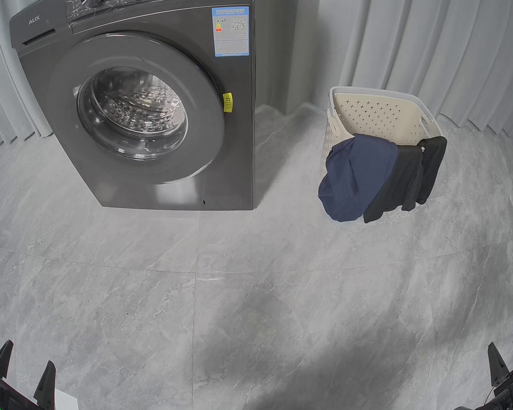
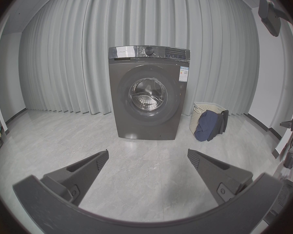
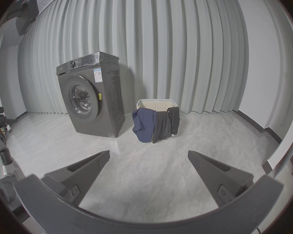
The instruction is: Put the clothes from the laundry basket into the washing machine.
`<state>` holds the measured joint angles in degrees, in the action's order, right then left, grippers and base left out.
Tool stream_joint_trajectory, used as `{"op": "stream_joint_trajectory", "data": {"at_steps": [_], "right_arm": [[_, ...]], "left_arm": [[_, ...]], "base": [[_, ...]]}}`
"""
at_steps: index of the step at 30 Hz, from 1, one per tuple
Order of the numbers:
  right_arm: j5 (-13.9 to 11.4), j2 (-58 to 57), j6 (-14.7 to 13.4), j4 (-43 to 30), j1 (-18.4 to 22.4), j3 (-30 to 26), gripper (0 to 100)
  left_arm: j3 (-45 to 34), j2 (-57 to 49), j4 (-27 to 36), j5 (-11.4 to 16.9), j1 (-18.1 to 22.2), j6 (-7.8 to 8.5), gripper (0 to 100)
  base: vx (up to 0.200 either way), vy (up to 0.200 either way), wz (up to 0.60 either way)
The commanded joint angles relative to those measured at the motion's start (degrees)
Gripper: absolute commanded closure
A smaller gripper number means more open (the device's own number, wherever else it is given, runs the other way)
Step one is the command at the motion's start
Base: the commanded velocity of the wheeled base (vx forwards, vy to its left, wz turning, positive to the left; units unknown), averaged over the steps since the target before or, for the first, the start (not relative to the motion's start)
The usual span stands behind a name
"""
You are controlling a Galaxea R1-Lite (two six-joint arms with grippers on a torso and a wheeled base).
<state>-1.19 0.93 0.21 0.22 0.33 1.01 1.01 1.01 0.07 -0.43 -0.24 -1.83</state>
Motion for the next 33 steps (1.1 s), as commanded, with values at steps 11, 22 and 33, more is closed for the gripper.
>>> {"op": "stream_joint_trajectory", "data": {"at_steps": [11,22,33], "right_arm": [[-0.04,-0.93,0.14,0.04,0.02,-1.01,0],[-0.04,-0.93,0.14,0.04,0.02,-1.01,0],[-0.04,-0.93,0.14,0.04,0.02,-1.01,0]], "left_arm": [[-0.92,-0.66,0.01,-0.01,-0.02,-0.11,0],[-0.92,-0.66,0.01,-0.01,-0.02,-0.02,0],[-0.92,-0.66,0.01,-0.01,-0.02,-0.02,0]], "base": [[0.145,0.000,-0.16],[0.182,0.000,0.00],[0.000,-0.055,0.00]]}}
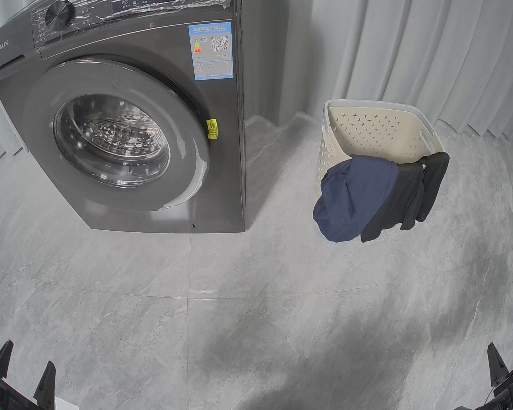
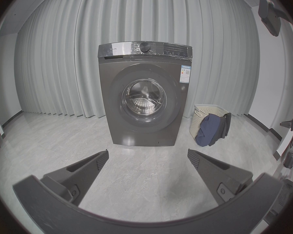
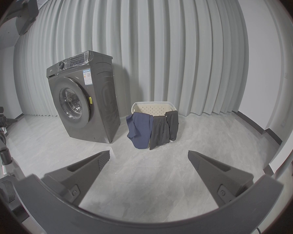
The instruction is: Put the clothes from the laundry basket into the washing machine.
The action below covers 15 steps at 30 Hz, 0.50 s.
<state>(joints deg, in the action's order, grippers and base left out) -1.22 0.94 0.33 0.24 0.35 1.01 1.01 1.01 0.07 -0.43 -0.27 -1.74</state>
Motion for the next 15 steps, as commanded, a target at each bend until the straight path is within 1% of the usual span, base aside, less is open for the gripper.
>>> {"op": "stream_joint_trajectory", "data": {"at_steps": [1,15], "right_arm": [[-0.01,-0.94,0.02,0.02,0.00,-1.01,0],[-0.01,-0.94,0.02,0.02,0.00,-1.01,0]], "left_arm": [[-0.92,-0.66,0.01,-0.01,0.00,-0.01,0],[-0.92,-0.66,0.01,-0.01,0.00,-0.10,0]], "base": [[0.000,-0.200,0.00],[0.000,-0.200,0.00]]}}
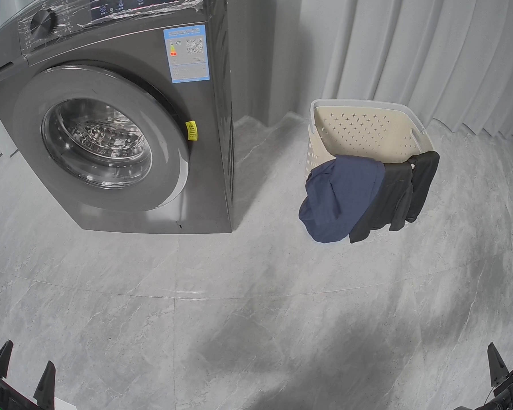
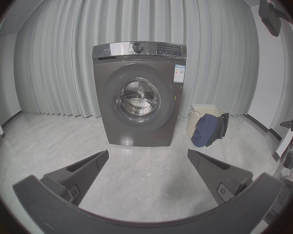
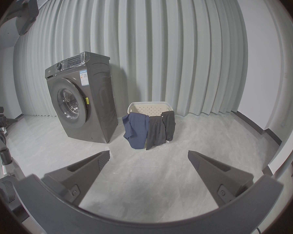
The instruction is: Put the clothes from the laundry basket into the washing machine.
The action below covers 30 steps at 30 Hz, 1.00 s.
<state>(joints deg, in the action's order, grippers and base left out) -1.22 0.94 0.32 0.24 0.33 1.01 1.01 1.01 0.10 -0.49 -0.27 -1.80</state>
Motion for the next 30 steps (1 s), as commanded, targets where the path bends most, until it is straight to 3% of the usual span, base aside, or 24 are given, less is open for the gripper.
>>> {"op": "stream_joint_trajectory", "data": {"at_steps": [1,15,30], "right_arm": [[-0.01,-0.94,0.03,0.02,0.02,-1.01,0],[-0.01,-0.94,0.03,0.02,0.02,-1.01,0],[-0.01,-0.94,0.03,0.02,0.02,-1.01,0]], "left_arm": [[-0.92,-0.66,-0.01,-0.04,0.00,-0.04,0],[-0.92,-0.66,-0.01,0.05,0.00,-0.22,0],[-0.92,-0.66,-0.01,-0.04,0.00,-0.13,0]], "base": [[0.000,-0.200,0.00],[0.000,-0.029,0.00],[0.200,0.000,0.00]]}}
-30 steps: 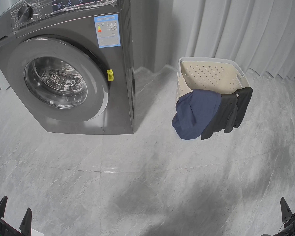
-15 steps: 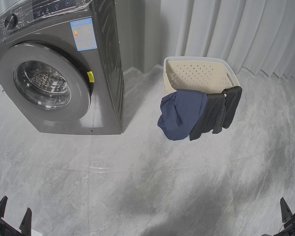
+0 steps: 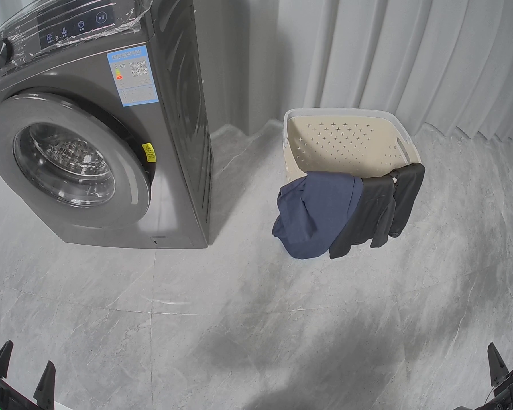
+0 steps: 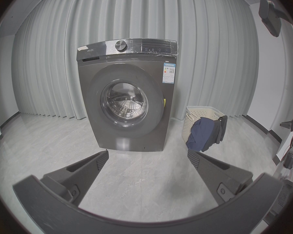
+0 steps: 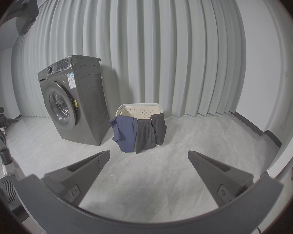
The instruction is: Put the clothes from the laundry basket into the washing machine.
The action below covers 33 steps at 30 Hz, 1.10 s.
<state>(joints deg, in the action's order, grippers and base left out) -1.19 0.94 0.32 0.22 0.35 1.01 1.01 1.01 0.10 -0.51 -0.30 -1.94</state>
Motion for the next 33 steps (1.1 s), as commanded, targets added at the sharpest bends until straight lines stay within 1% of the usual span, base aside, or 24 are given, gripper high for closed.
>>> {"op": "stream_joint_trajectory", "data": {"at_steps": [1,9,30,33], "right_arm": [[-0.04,-0.94,0.03,0.04,0.00,-1.01,0],[-0.04,-0.94,0.03,0.04,0.00,-1.01,0],[-0.04,-0.94,0.03,0.04,0.00,-1.01,0],[-0.04,-0.94,0.03,0.04,0.00,-1.01,0]], "left_arm": [[-0.92,-0.66,-0.01,-0.02,0.04,0.00,0],[-0.92,-0.66,-0.01,-0.02,0.04,0.09,0],[-0.92,-0.66,-0.01,-0.02,0.04,0.09,0],[-0.92,-0.66,-0.01,-0.02,0.04,0.09,0]], "base": [[0.000,0.000,0.00],[0.000,0.000,0.00],[0.000,-0.200,0.00],[0.000,0.000,0.00]]}}
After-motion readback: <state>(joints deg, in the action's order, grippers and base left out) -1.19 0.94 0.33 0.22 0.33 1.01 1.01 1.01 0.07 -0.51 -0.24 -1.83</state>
